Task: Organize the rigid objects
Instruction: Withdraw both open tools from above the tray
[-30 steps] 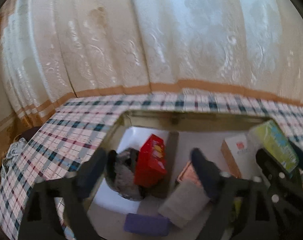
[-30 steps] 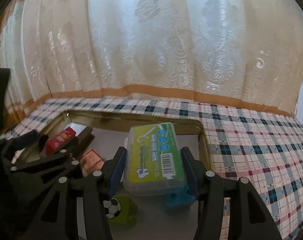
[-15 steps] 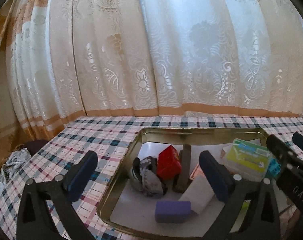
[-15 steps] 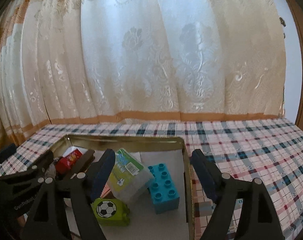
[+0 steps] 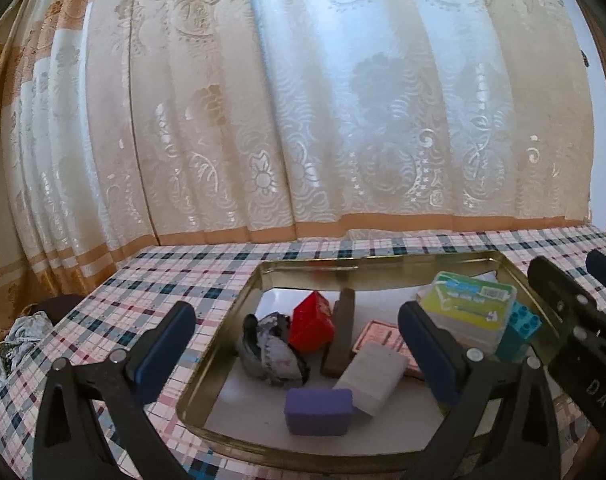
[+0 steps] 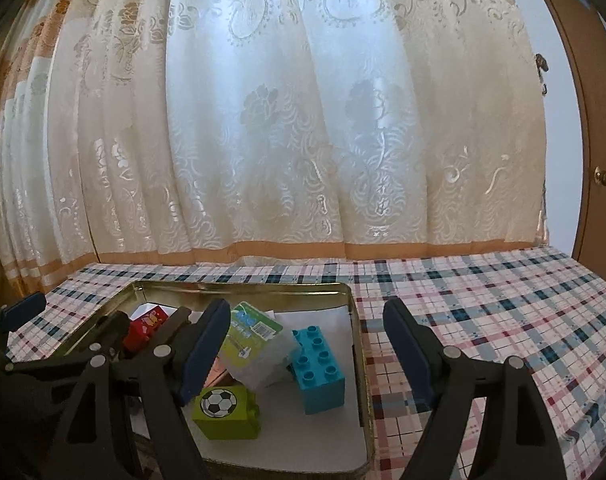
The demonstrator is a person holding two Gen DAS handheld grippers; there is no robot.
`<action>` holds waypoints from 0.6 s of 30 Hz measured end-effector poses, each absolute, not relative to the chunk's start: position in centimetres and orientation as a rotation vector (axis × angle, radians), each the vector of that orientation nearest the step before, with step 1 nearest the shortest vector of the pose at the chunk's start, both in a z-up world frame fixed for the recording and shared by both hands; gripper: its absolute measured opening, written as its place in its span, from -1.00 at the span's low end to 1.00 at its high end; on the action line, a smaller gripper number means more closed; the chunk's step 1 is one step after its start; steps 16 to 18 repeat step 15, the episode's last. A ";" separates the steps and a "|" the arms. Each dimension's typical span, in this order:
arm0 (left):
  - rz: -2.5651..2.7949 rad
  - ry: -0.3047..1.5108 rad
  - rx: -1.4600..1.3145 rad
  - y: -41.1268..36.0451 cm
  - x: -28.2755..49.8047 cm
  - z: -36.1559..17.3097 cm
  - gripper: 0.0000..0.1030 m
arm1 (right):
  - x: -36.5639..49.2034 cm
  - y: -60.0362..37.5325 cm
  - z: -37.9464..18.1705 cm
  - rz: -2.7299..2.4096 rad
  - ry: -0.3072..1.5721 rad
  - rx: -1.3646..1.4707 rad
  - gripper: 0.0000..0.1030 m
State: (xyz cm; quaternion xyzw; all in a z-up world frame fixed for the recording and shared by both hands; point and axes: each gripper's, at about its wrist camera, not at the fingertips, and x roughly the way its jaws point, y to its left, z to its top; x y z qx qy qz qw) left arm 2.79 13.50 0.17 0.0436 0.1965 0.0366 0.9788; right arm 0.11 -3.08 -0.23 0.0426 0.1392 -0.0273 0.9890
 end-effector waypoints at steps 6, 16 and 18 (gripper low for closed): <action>0.074 0.348 0.120 12.8 2.1 0.3 1.00 | 0.2 -3.2 -0.2 -0.065 0.280 0.095 0.57; 0.060 0.355 0.112 12.7 2.1 0.4 1.00 | 0.1 -3.2 -0.2 -0.055 0.280 0.097 0.57; 0.060 0.355 0.112 12.7 2.1 0.4 1.00 | 0.1 -3.2 -0.2 -0.055 0.280 0.097 0.57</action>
